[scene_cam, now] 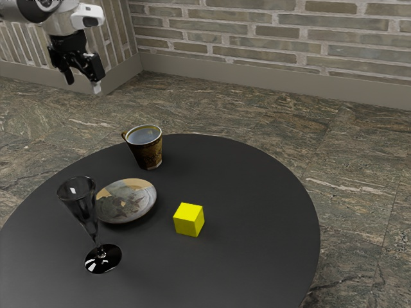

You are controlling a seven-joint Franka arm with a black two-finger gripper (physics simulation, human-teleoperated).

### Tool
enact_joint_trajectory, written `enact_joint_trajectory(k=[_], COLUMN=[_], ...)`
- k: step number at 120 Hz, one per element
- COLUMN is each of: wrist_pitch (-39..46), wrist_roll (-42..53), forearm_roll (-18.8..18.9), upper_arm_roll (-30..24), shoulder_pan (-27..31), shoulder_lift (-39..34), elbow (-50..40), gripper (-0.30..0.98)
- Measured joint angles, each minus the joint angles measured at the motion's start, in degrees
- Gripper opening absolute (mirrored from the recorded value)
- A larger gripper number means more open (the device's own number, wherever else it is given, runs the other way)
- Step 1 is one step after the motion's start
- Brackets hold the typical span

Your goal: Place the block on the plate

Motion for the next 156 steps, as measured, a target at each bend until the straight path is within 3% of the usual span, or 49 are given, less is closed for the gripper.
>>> enact_joint_trajectory(k=[20,43,61,74,156], wrist_pitch=[1.98,11.30,17.64,22.21,37.45], wrist_roll=[0.07,-2.32,-5.44,-7.85,-26.58], forearm_roll=[-2.39,-3.42,-3.69,-4.06,-4.51], upper_arm_roll=[-0.30,-3.75,-4.63,-5.45,-7.89], shoulder_pan=[-0.87,-2.93,-7.29,-7.26,-13.86], shoulder_lift=[-0.05,-0.27,0.41,1.46,9.56], elbow=[-7.15,-19.17,-24.90,-28.24,-33.38], gripper=[0.69,0.69,0.69,0.69,0.69])
